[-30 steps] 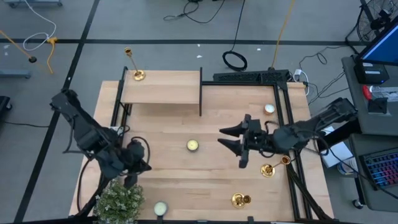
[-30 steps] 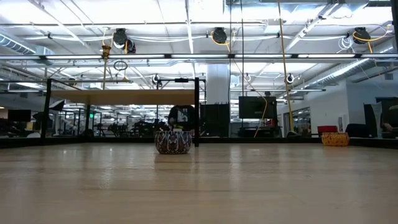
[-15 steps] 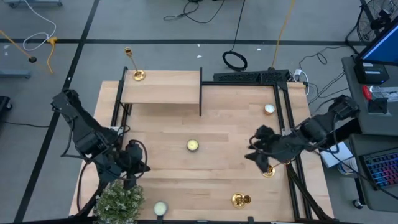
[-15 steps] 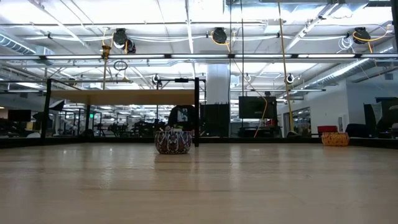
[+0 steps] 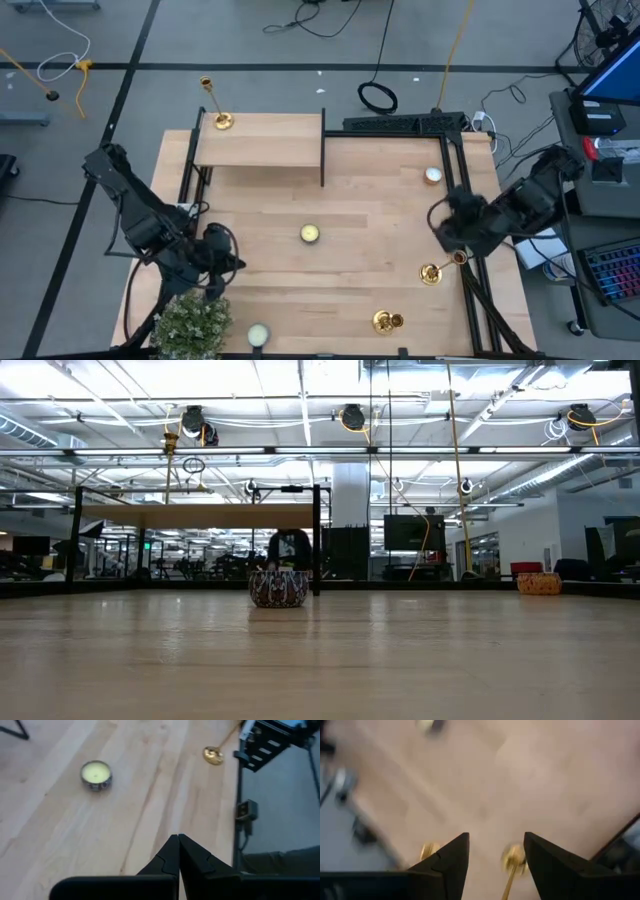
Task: Pick & Place candle stick holders
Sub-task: Put the orange scented candle on the shelf
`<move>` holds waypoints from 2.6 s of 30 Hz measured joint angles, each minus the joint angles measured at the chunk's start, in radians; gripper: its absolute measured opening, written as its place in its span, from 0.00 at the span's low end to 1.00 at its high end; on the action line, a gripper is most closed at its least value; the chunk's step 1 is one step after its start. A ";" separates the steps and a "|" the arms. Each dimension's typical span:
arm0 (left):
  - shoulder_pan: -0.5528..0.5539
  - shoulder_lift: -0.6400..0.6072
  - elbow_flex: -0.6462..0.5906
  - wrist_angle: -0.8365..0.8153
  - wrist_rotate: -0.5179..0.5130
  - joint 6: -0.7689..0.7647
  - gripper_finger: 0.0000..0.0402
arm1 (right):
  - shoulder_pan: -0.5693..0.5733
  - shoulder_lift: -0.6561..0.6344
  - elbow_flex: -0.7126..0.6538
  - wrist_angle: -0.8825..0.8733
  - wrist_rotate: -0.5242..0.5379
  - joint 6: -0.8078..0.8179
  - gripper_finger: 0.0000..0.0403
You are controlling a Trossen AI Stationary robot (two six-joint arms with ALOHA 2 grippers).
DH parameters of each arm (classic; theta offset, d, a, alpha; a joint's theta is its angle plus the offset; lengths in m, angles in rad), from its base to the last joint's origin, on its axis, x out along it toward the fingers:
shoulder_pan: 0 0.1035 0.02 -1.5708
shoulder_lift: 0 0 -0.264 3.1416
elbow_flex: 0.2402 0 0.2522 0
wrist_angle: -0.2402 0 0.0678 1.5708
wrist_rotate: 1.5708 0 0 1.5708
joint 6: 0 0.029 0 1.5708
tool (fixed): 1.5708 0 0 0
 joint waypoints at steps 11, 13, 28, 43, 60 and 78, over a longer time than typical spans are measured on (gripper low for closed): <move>0.000 0.000 -0.066 0.029 -0.098 -0.173 0.01 | -0.216 -0.019 -0.135 0.028 0.242 -0.161 0.40; 0.000 -0.002 -0.066 0.061 -0.123 -0.162 0.02 | -0.242 -0.027 -0.171 0.051 0.265 -0.174 0.40; 0.166 -0.003 -0.066 0.131 -0.169 -0.118 0.03 | -0.938 0.027 -0.479 0.186 -0.125 -0.464 0.66; 0.400 -0.003 -0.066 0.293 -0.088 0.073 0.03 | -1.418 0.217 -0.483 0.462 -0.124 -0.855 0.90; 0.482 -0.003 -0.066 0.294 0.037 0.157 0.05 | -1.595 0.355 -0.483 0.528 -0.139 -0.963 0.91; 0.424 -0.003 -0.065 0.295 0.027 0.116 0.05 | -1.606 0.419 -0.549 0.651 -0.223 -0.916 0.91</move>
